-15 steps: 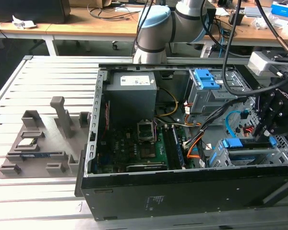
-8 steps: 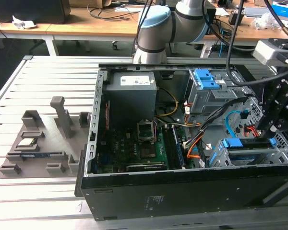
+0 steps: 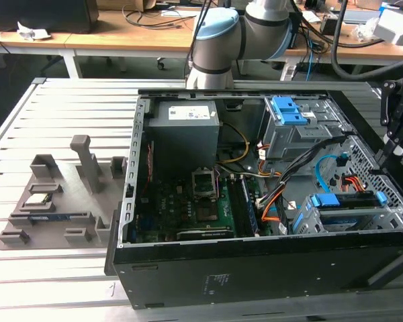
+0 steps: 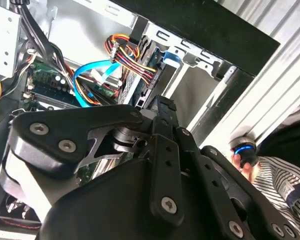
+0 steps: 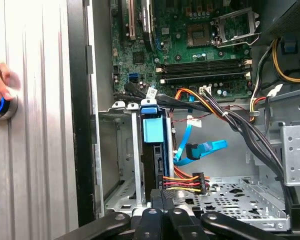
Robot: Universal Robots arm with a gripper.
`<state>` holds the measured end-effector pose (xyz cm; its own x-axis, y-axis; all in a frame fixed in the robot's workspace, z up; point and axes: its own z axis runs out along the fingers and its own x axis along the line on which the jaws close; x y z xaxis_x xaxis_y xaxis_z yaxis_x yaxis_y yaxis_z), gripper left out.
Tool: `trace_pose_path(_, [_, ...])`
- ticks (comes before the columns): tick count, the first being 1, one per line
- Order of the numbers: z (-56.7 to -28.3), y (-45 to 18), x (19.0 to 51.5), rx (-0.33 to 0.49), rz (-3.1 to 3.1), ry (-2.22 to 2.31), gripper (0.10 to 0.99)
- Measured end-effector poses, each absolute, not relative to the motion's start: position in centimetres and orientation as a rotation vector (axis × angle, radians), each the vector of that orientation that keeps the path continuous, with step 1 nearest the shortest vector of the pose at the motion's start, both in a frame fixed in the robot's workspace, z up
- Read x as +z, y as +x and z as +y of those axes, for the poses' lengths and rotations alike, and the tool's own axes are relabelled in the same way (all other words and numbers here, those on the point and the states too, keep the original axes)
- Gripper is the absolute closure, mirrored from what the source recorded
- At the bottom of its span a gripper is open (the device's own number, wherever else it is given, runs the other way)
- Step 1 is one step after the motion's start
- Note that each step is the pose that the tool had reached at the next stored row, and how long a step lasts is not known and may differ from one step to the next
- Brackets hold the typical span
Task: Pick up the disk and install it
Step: 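Insert the first disk wire, then insert the second disk wire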
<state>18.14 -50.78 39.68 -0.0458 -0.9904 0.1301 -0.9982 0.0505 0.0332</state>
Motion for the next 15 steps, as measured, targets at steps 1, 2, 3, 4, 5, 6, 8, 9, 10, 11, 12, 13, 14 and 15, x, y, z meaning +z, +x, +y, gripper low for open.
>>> trace_pose_path(1, [-50.78,18.14,39.94,0.100,-2.188,2.085,0.980])
trace_pose_path(2, [-50.78,18.09,39.93,0.099,-2.188,2.085,0.980])
trace_pose_path(3, [-50.78,18.06,39.95,0.100,-2.188,2.085,0.980])
trace_pose_path(4, [-50.78,18.05,39.95,0.100,-2.188,2.085,0.980])
trace_pose_path(5, [-50.78,18.04,39.94,0.100,-2.188,2.085,0.980])
trace_pose_path(6, [-50.78,18.04,39.95,0.100,-2.188,2.085,0.980])
trace_pose_path(8, [-50.78,18.04,39.95,0.100,-2.188,2.085,0.980])
trace_pose_path(9, [-50.78,18.04,39.95,0.100,-2.188,2.085,0.980])
trace_pose_path(10, [-50.77,18.01,39.95,0.100,-2.188,2.085,0.980])
trace_pose_path(11, [-50.72,17.97,39.95,0.100,-2.189,2.085,0.980])
trace_pose_path(12, [-50.72,17.97,39.95,0.100,-2.188,2.085,0.980])
trace_pose_path(13, [-50.72,17.97,39.94,0.100,-2.188,2.085,0.980])
trace_pose_path(14, [-50.72,17.97,39.95,0.100,-2.188,2.085,0.980])
trace_pose_path(15, [-50.72,17.97,39.95,0.100,-2.188,2.085,0.980])
